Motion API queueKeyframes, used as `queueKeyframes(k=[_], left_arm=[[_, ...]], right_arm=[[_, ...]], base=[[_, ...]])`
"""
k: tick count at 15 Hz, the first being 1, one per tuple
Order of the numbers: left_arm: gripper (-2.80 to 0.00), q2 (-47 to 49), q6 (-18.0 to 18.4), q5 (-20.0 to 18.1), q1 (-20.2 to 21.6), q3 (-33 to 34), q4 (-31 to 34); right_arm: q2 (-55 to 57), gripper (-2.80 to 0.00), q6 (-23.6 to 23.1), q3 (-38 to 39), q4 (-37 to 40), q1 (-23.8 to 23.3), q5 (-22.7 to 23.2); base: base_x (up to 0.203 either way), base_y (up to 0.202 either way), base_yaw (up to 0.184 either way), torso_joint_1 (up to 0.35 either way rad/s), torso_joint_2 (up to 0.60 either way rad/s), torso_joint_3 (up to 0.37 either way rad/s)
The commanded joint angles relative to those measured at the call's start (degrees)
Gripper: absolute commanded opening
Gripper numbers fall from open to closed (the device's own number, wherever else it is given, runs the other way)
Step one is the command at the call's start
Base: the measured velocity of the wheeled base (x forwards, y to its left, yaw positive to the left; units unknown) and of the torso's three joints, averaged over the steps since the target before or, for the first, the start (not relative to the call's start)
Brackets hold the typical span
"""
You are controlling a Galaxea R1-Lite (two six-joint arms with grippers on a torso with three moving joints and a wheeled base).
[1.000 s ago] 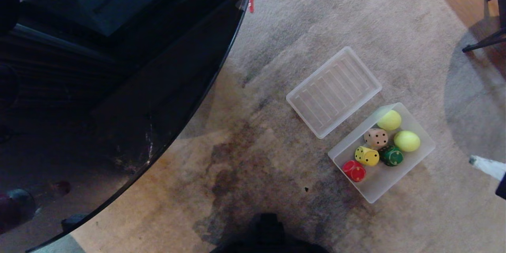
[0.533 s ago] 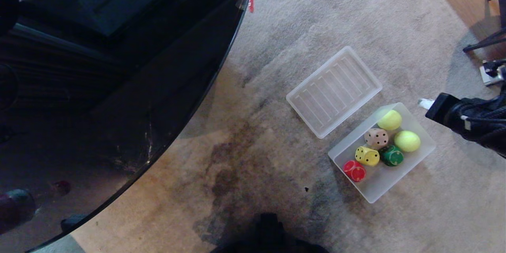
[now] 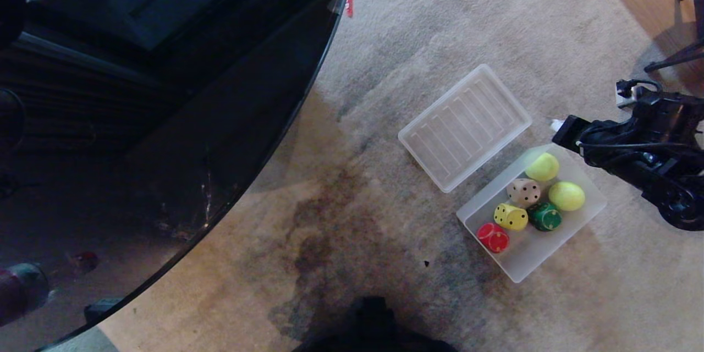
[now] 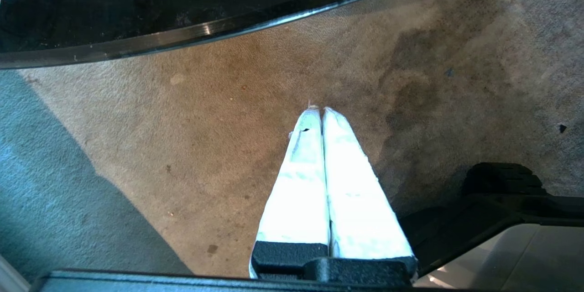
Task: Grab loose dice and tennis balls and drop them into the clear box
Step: Close the lid
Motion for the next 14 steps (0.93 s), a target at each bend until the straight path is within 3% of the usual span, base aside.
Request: queueKeyframes(k=[1,6,9,14], left_arm=[[-2.80,0.0,0.0,0.0,0.0,0.0,0.0],[-2.80,0.0,0.0,0.0,0.0,0.0,0.0],[-2.80,0.0,0.0,0.0,0.0,0.0,0.0],[-2.80,0.0,0.0,0.0,0.0,0.0,0.0]], right_arm=[[5.1,0.00,0.1,-4.1,-0.6,-0.7,0.2],[10.8,0.00,-0.1,-8.3,-4.3,-2.9,5.2],[17.0,0.00,-0.1,-10.3,-12.3,-4.7,13.4],[21.5,0.00,0.2,-13.7,-14.9,-5.6,14.8]], base=[[0.000,0.000,0.000,0.000,0.00,0.000],[0.000,0.000,0.000,0.000,0.00,0.000],[0.000,0.000,0.000,0.000,0.00,0.000],[0.000,0.000,0.000,0.000,0.00,0.000]])
